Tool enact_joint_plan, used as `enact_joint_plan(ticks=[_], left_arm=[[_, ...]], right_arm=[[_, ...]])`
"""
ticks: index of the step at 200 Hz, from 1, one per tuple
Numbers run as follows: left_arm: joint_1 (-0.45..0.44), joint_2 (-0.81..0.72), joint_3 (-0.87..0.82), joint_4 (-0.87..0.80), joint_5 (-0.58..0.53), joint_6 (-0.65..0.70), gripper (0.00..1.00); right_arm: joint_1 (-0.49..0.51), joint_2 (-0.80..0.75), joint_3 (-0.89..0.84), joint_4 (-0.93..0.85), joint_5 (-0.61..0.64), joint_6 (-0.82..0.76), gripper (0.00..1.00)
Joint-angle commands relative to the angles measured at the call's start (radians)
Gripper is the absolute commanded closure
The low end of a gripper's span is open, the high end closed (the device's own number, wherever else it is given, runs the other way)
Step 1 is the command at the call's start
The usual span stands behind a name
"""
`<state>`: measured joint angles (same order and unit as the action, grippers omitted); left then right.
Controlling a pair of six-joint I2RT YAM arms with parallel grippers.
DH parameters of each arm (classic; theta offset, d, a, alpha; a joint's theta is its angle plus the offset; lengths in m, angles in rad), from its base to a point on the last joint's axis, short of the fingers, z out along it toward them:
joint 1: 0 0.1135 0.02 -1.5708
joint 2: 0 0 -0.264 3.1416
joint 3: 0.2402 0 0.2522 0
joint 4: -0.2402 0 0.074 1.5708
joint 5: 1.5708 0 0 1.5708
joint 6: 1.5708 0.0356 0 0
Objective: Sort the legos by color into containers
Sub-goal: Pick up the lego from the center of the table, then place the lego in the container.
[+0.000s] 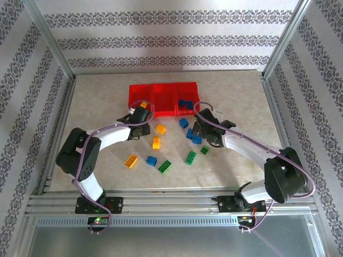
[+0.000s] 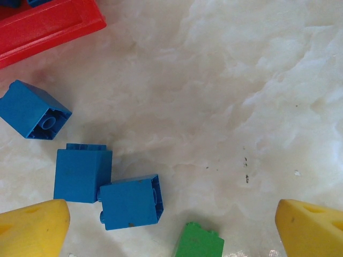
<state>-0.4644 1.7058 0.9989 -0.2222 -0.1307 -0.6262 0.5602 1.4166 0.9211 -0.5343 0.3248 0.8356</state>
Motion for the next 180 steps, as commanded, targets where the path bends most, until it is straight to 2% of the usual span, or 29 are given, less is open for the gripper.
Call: enact_joint_plan(ticks=[1, 127, 180], left_arm=[[-0.016, 0.0, 0.086, 0.027, 0.0, 0.036, 0.73], [-0.025, 0.327, 0.595, -0.085, -0.033, 0.178, 0.73], [-0.023, 0.427, 0.711, -0.127, -0.047, 0.192, 0.73]], right_arm=[[-0.002, -0.011, 0.011, -0.016, 0.003, 0.008, 0.02], [0.0, -0.062, -0.014, -0.018, 0.008, 0.019, 0.02], [0.0, -0.083, -0.021, -0.021, 0.01, 0.018, 0.02]])
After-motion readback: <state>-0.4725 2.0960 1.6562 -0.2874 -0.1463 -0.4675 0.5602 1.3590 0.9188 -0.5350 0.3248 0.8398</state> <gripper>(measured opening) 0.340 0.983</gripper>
